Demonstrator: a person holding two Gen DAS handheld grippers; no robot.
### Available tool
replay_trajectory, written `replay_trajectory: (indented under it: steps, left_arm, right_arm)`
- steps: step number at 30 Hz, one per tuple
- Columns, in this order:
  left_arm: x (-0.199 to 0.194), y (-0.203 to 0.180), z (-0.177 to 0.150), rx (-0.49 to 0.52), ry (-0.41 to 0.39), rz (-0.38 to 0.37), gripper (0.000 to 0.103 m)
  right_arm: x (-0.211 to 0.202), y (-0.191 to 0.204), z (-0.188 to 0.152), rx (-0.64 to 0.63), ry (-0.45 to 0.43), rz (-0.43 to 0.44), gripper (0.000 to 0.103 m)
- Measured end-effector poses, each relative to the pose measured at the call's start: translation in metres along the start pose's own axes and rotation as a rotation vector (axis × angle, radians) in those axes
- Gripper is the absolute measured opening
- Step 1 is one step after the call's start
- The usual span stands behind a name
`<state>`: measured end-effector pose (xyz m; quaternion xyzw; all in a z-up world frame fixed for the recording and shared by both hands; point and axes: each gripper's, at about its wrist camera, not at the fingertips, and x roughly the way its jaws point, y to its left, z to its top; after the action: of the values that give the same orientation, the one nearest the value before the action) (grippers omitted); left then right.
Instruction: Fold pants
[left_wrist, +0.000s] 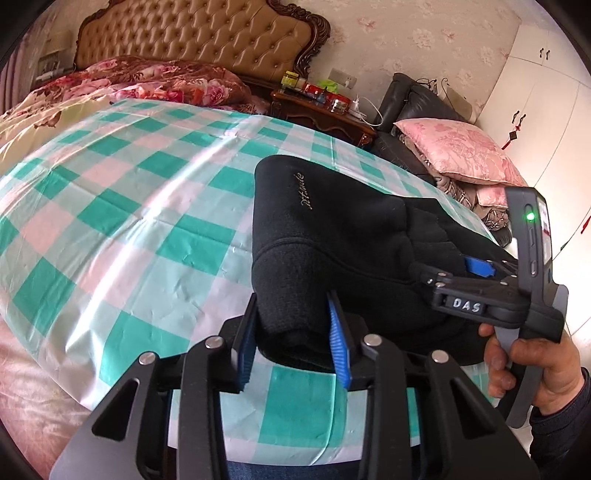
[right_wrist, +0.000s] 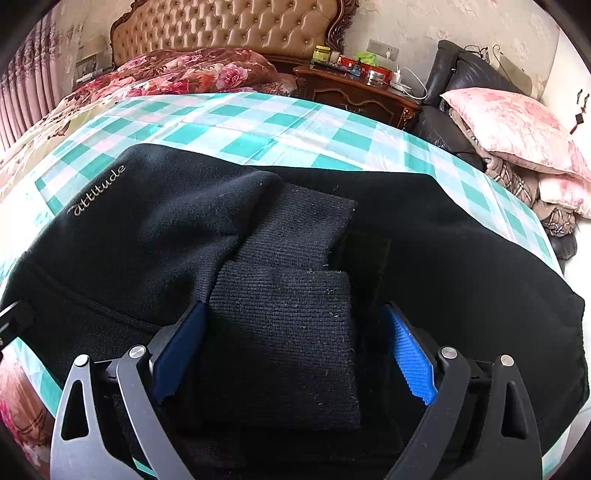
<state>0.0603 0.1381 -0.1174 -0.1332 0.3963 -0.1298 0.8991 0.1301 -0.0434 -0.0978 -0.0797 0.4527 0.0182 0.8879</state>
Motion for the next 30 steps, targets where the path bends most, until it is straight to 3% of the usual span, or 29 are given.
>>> replay_trajectory:
  steps: [5,9,11,14,16,18,24,26,28,30]
  left_arm:
    - [0.000,0.000,-0.001,0.003,0.000,0.003,0.034]
    - [-0.001,-0.001,-0.001,0.004,-0.001,0.004,0.034]
    - [-0.001,-0.001,-0.001,0.001,-0.001,0.001,0.034]
    - [-0.002,0.001,0.000,-0.018,0.002,-0.013,0.035]
    - [-0.002,0.007,0.000,-0.060,0.004,-0.045,0.043]
    - [-0.001,0.015,0.000,-0.115,0.008,-0.086,0.063]
    - [0.014,0.033,-0.004,-0.224,0.046,-0.133,0.067]
    - [0.019,0.038,-0.005,-0.268,0.059,-0.176,0.067]
    - [0.022,0.037,-0.003,-0.267,0.062,-0.203,0.056]
    - [0.019,0.031,-0.001,-0.249,0.051,-0.177,0.047]
  right_arm:
    - [-0.013,-0.009,0.012,0.051,-0.033,0.010,0.089]
    - [-0.014,-0.024,0.040,0.120,-0.069,0.014,0.085]
    - [-0.003,-0.028,0.053,0.117,-0.057,-0.021,0.083]
    - [0.027,-0.033,0.064,0.095,0.032,-0.084,0.077]
    - [0.036,-0.037,0.063,0.097,0.053,-0.068,0.077]
    - [0.037,-0.035,0.061,0.077,0.050,-0.073,0.078]
    - [0.040,-0.035,0.059,0.065,0.063,-0.071,0.081]
    - [0.039,-0.038,0.062,0.070,0.069,-0.069,0.083]
    - [0.030,-0.039,0.068,0.076,0.071,-0.073,0.085]
    - [0.013,-0.033,0.077,0.052,0.038,-0.075,0.087]
